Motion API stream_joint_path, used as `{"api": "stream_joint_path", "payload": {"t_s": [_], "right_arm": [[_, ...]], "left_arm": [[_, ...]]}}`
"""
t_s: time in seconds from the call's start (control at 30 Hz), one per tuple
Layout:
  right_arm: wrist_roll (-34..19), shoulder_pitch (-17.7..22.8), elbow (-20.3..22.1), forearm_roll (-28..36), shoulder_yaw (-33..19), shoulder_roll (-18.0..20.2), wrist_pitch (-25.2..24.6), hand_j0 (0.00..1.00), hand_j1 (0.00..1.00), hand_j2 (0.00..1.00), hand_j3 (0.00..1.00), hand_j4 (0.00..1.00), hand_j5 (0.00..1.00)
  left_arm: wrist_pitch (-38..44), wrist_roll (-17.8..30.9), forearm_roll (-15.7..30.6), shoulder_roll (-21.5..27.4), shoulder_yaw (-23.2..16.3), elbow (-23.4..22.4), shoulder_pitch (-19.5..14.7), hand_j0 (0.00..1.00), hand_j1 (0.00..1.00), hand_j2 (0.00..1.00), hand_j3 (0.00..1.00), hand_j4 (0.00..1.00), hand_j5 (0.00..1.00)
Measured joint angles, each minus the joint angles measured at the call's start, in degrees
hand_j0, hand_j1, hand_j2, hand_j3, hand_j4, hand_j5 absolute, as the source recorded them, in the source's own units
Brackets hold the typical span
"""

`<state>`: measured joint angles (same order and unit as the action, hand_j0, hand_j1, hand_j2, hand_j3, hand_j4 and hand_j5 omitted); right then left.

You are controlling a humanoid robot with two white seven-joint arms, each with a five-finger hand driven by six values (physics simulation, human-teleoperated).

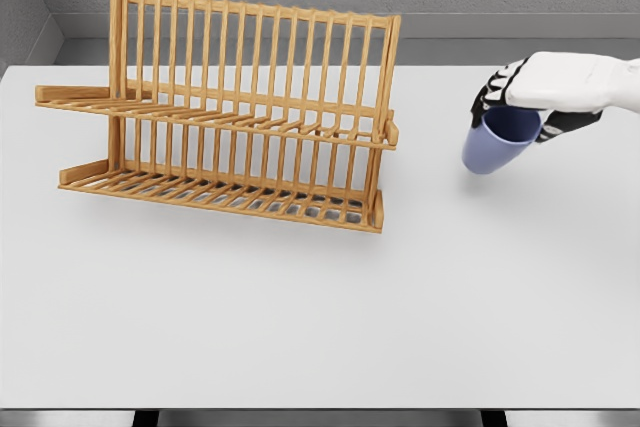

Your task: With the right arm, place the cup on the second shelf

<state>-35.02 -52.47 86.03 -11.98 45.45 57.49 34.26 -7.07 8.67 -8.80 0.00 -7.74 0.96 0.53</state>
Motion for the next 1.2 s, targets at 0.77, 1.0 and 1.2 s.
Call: {"api": "stream_joint_path", "payload": {"t_s": [0.77,1.0,1.2], "right_arm": [[0.0,-2.5,2.6,0.1,-4.8,0.0,0.0,0.64,0.64,0.64,0.64,0.64,0.64],[0.0,-3.1,6.0,0.2,-6.1,-0.1,-0.7,0.63,0.63,0.63,0.63,0.63,0.63],[0.0,-3.8,9.5,0.4,-6.5,-0.4,-1.8,0.63,0.63,0.63,0.63,0.63,0.63]], "left_arm": [[0.0,0.0,0.0,0.0,0.0,0.0,0.0,1.00,1.00,1.00,1.00,1.00,1.00],[0.0,0.0,0.0,0.0,0.0,0.0,0.0,1.00,1.00,1.00,1.00,1.00,1.00],[0.0,0.0,0.0,0.0,0.0,0.0,0.0,1.00,1.00,1.00,1.00,1.00,1.00]]}}
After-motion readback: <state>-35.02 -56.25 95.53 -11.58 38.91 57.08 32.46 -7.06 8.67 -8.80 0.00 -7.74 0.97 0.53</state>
